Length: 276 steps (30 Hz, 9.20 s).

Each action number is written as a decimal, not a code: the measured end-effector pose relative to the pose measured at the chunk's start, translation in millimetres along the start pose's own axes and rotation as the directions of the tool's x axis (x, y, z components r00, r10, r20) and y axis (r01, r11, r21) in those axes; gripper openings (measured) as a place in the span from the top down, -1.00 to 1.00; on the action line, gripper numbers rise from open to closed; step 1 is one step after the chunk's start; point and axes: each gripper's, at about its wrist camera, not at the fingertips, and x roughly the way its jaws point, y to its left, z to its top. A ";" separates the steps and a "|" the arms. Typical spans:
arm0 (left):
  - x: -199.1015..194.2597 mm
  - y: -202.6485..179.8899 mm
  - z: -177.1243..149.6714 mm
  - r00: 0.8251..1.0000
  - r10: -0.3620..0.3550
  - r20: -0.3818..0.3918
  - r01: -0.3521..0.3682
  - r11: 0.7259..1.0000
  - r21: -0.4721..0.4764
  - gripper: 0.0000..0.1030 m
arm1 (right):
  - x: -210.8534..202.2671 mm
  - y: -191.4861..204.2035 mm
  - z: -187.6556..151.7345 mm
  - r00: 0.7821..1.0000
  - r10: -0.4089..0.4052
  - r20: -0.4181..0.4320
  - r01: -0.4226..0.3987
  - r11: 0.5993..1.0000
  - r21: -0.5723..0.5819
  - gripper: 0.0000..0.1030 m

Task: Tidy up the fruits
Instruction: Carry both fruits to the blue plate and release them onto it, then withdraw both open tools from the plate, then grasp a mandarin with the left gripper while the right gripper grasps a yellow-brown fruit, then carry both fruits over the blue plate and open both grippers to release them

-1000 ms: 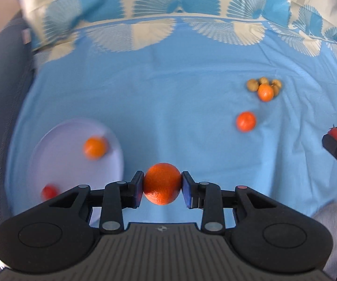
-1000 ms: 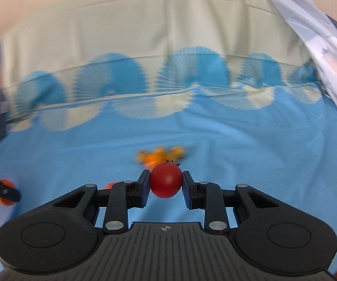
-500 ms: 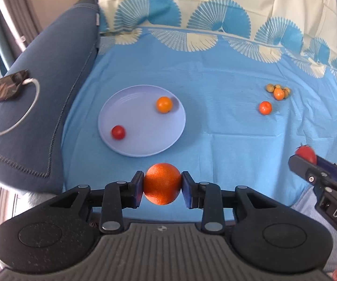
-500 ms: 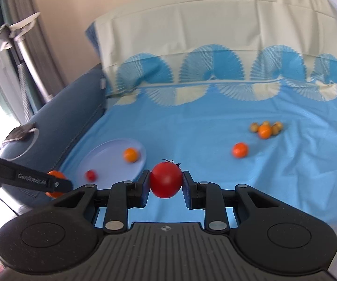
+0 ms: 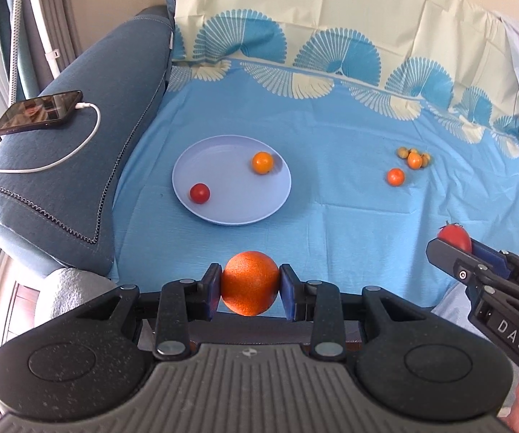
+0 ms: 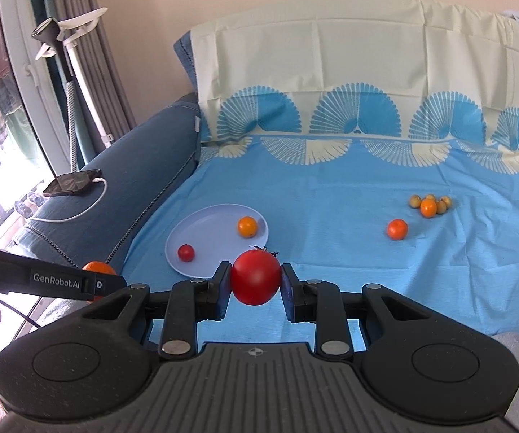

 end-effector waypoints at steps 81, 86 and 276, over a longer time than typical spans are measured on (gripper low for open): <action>68.9 54.1 33.9 0.982 0.186 -0.038 -0.189 0.977 -0.097 -0.99 | 102.1 61.2 8.8 0.987 -0.149 -0.061 0.125 0.947 -0.297 -0.99; 39.9 46.7 21.1 0.980 0.198 0.015 -0.196 0.976 -0.099 -0.99 | 71.3 56.2 7.7 0.993 -0.120 -0.018 0.112 0.963 -0.244 -0.99; 253.8 66.2 138.6 0.989 0.107 -0.100 -0.109 0.994 -0.011 -0.41 | 304.0 29.6 31.9 0.960 0.032 -0.280 -0.112 0.955 -0.276 0.49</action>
